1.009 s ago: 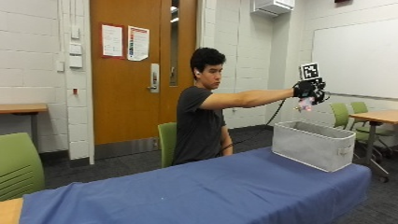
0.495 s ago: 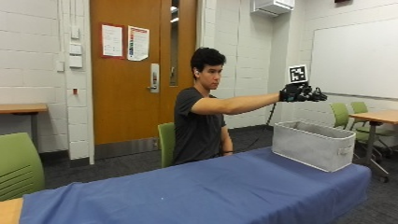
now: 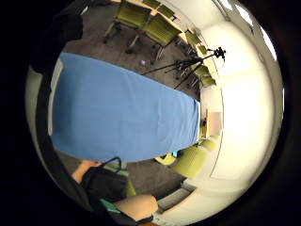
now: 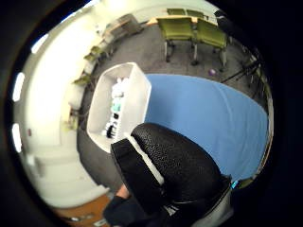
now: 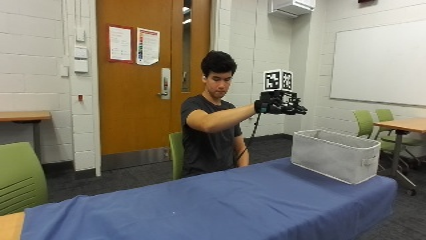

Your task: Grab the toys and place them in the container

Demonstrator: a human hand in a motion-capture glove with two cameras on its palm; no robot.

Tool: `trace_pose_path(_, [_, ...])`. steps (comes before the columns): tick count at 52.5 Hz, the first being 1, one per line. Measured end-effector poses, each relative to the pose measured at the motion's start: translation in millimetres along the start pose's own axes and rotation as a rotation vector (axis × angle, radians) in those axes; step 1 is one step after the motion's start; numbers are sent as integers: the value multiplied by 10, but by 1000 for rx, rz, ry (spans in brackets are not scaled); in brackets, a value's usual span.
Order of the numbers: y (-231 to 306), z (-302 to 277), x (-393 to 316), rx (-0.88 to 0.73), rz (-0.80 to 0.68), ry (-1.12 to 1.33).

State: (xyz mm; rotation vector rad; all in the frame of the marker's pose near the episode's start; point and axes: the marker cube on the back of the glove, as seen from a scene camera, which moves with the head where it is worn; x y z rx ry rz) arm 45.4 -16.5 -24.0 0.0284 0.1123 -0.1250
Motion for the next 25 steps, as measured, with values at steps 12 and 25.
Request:
trace_pose_path(12, [214, 105, 504, -7, 158, 1])
trace_pose_path(25, [314, 185, 665, -18, 182, -8])
